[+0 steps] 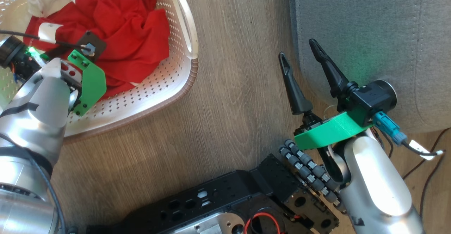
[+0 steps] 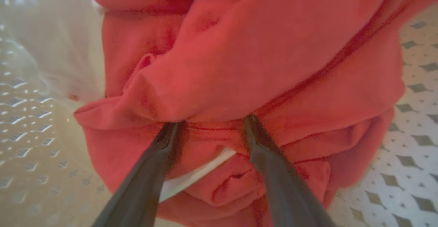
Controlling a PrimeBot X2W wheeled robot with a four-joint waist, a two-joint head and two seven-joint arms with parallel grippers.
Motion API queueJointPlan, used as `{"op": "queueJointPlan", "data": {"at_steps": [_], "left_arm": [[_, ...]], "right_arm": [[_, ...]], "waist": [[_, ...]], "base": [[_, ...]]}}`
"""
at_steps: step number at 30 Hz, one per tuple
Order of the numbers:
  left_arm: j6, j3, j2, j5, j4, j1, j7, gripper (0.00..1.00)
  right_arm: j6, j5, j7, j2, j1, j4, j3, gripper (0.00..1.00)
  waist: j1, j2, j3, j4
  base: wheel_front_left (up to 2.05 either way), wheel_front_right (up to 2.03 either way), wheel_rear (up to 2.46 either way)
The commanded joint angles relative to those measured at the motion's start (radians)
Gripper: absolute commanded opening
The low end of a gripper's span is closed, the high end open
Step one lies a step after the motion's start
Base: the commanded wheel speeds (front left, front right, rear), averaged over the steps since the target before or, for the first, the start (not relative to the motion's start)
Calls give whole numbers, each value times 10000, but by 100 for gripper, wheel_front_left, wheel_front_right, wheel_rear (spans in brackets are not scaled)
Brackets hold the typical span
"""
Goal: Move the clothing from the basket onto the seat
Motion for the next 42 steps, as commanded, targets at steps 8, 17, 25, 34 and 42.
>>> {"op": "queueJointPlan", "data": {"at_steps": [8,17,25,34,42], "left_arm": [[-26,264,448,-388,50,244,207,0],[9,584,32,-1067,33,638,-1022,0],[-205,1029,-610,-1944,-198,1549,-1822,0],[76,1542,-859,-2488,-2683,2953,-1864,0],[370,2503,-1066,-2746,-5187,4406,-1865,0]], "right_arm": [[-2,-19,-67,-98,319,-200,203,100],[-2,-312,-67,-98,35,15,-48,100],[-2,-758,-67,-98,60,362,-386,100],[-2,-1308,-67,-98,422,856,-843,100],[-2,-1658,-67,-98,971,1304,-1024,100]], "waist": [[0,0,-37,24],[0,0,-890,419],[0,0,-2509,1110],[0,0,-4366,1910],[0,0,-6091,2551]], "base": [[0,0,0],[0,0,0],[0,0,0],[0,0,0],[0,0,0]]}}
